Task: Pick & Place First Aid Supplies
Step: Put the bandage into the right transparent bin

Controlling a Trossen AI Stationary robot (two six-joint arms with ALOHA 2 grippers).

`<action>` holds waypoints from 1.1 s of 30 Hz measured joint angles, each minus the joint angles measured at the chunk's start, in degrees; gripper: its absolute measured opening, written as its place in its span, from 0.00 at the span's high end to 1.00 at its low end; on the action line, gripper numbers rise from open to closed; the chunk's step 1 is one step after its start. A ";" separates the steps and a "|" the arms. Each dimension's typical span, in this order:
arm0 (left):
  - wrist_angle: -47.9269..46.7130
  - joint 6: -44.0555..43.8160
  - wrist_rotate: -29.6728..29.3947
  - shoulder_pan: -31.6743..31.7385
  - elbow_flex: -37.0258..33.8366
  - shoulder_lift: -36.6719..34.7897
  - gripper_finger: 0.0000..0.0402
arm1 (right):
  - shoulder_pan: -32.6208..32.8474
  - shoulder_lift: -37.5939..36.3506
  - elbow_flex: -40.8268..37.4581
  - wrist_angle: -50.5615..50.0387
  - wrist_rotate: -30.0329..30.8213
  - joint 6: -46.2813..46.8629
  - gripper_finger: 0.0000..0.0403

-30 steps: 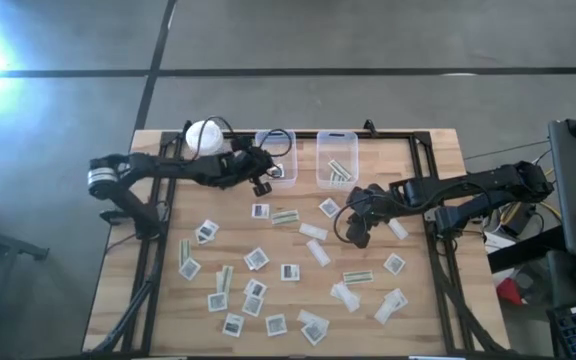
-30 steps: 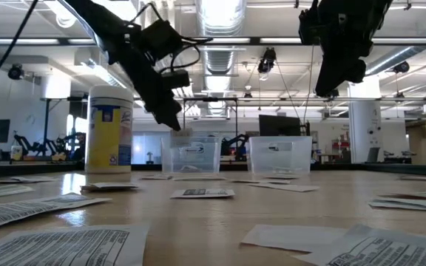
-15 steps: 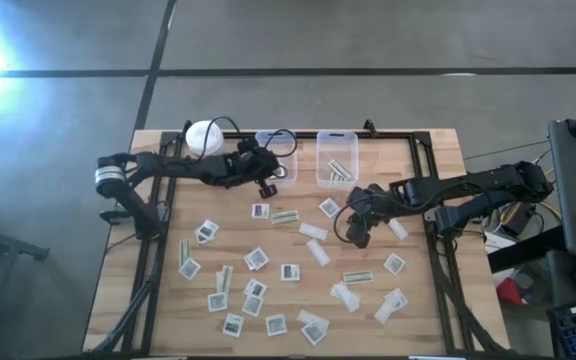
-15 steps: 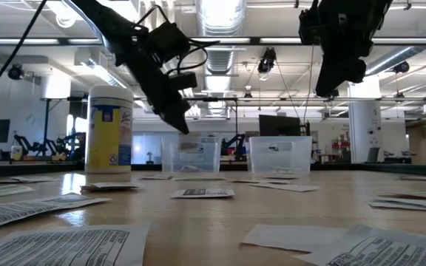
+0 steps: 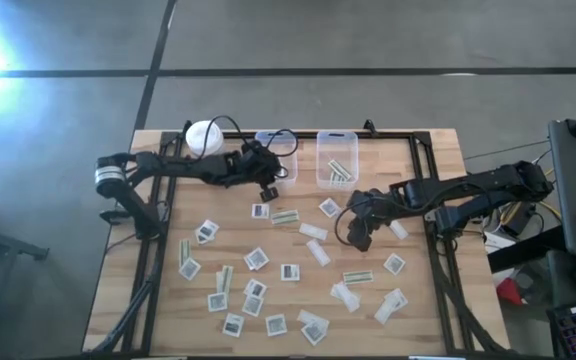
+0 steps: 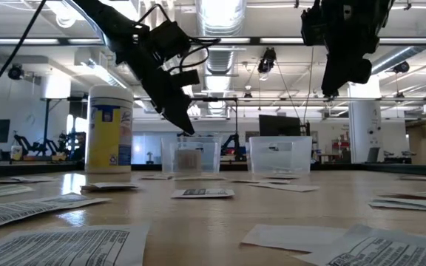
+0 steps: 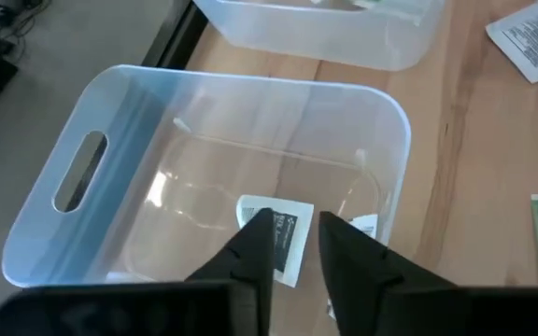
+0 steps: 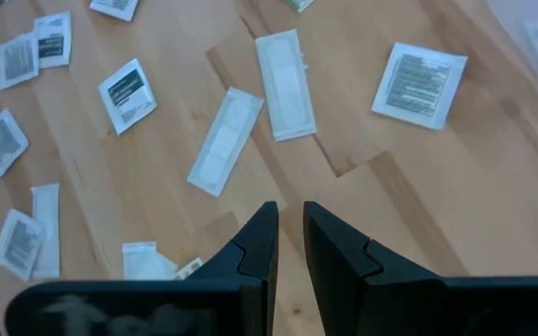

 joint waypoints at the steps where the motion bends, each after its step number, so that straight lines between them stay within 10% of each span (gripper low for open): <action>1: -0.44 -0.41 -0.09 0.00 0.34 0.00 0.75 | 0.46 -0.02 -0.14 -0.06 0.01 0.03 0.87; 20: -15.80 -4.02 2.23 -5.61 4.73 -11.63 0.67 | 12.01 0.14 -6.21 0.45 -1.26 9.08 0.87; 33: -15.49 -11.52 2.38 -17.83 -1.63 -16.86 0.68 | 21.30 0.12 -6.53 0.57 -2.81 33.72 0.87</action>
